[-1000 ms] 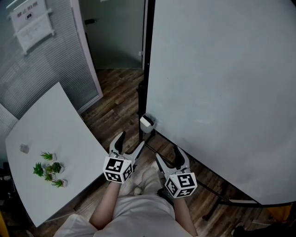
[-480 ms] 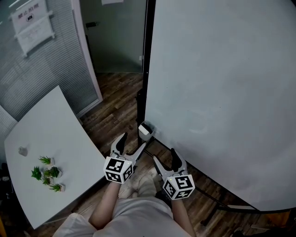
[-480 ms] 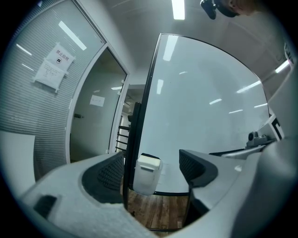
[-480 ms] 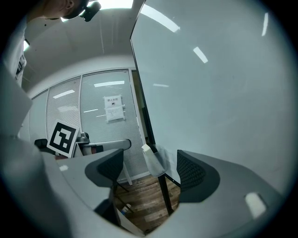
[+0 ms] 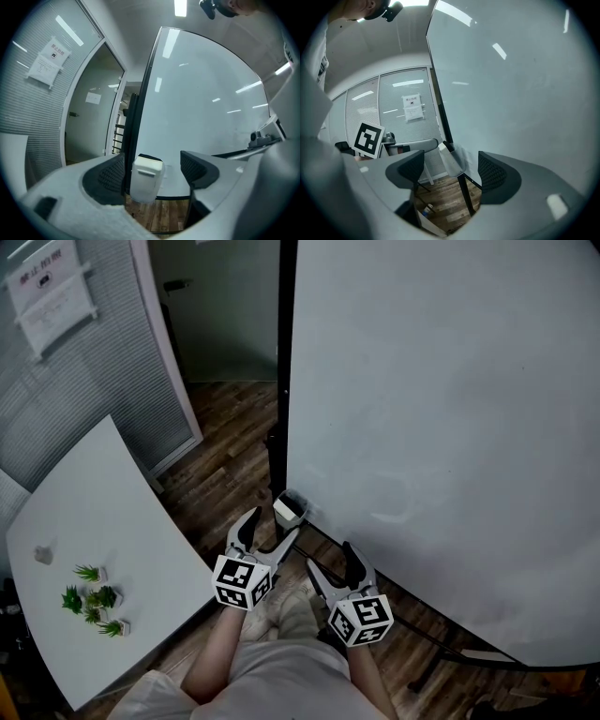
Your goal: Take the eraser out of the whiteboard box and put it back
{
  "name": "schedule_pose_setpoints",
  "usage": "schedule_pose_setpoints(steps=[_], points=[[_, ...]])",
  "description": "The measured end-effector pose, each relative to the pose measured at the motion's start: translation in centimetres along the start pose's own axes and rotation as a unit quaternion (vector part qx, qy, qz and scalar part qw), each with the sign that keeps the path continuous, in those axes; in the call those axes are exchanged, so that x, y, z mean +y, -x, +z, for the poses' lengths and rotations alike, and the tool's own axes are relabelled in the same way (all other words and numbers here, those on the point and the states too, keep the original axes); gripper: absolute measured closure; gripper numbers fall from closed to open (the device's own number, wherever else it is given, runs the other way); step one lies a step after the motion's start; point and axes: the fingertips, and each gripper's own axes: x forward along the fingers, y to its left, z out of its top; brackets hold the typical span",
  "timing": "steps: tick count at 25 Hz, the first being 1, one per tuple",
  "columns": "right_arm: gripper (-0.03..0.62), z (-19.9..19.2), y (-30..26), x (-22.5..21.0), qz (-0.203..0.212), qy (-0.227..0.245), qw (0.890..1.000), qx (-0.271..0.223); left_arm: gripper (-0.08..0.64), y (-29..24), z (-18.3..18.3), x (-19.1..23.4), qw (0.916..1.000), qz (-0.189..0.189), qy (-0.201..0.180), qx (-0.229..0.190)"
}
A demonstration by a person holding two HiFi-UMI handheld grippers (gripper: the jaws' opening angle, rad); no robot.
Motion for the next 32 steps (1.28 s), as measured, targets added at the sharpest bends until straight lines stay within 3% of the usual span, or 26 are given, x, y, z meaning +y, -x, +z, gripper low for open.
schedule_pose_setpoints(steps=[5,12,20,32], points=[[0.236,0.2,-0.4,-0.2,0.011,-0.016,1.000,-0.006,0.198,-1.4,-0.1,0.5,1.0000,-0.002,-0.008,0.005],[0.236,0.1,-1.2,-0.3,0.021,-0.021,1.000,0.000,0.198,-2.8,-0.4,0.6,0.9981,-0.002,-0.057,0.023],[0.239,0.3,-1.8,-0.5,0.028,-0.023,0.999,0.002,0.198,-4.0,-0.3,0.7,0.9964,-0.011,-0.080,0.027],[0.245,-0.1,-1.9,-1.3,0.033,-0.028,0.999,0.005,0.202,-5.4,-1.1,0.2,0.9957,-0.027,-0.081,0.035]])
